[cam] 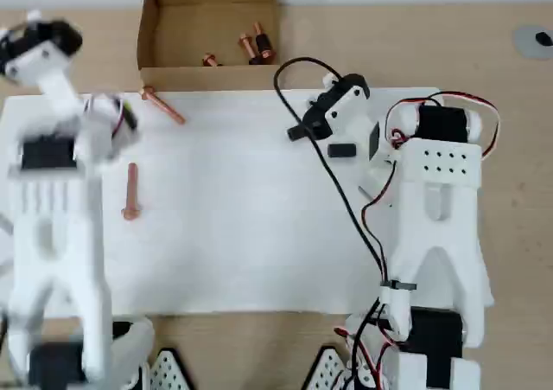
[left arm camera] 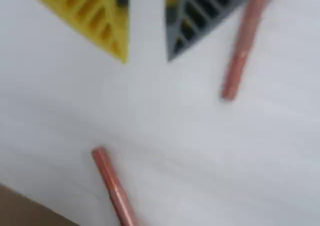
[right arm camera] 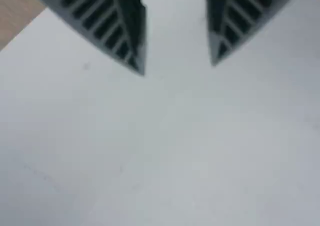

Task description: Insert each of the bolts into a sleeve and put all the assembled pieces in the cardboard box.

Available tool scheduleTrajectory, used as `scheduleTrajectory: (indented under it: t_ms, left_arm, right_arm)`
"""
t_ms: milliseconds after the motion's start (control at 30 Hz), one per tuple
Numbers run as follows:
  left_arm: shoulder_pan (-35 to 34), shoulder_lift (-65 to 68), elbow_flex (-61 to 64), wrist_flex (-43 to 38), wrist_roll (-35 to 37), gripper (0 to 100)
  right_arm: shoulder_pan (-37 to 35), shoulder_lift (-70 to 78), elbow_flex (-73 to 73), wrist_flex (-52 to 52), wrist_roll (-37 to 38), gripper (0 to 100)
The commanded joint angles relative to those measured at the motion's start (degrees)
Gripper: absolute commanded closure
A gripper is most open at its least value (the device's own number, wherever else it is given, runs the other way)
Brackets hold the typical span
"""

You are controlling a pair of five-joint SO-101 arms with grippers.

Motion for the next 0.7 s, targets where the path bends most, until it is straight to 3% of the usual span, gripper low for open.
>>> scheduleTrajectory:
  t_ms: [0,100,200,400,667]
  left_arm:
    - [0.8,25.9,-19.1,3.3,11.0,94]
    - [0.8,41.1,-34.8,8.8,18.6,94]
    - [0.8,52.7,-49.6,12.5,21.2,94]
    - [0.4,71.3,-71.7,15.4,21.1,93]
    - [0.7,84.9,-89.9,17.4,17.1,92]
  right_arm:
    - [1.2,0.2,-2.8,0.2,-0.6,89.3]
    - [1.2,0.3,-2.7,0.2,-0.6,89.3]
    - [1.2,0.3,-2.7,1.1,-0.6,89.3]
    - [1.2,0.3,-2.7,1.8,-0.6,89.3]
    - [1.2,0.3,-2.7,1.6,-1.8,89.3]
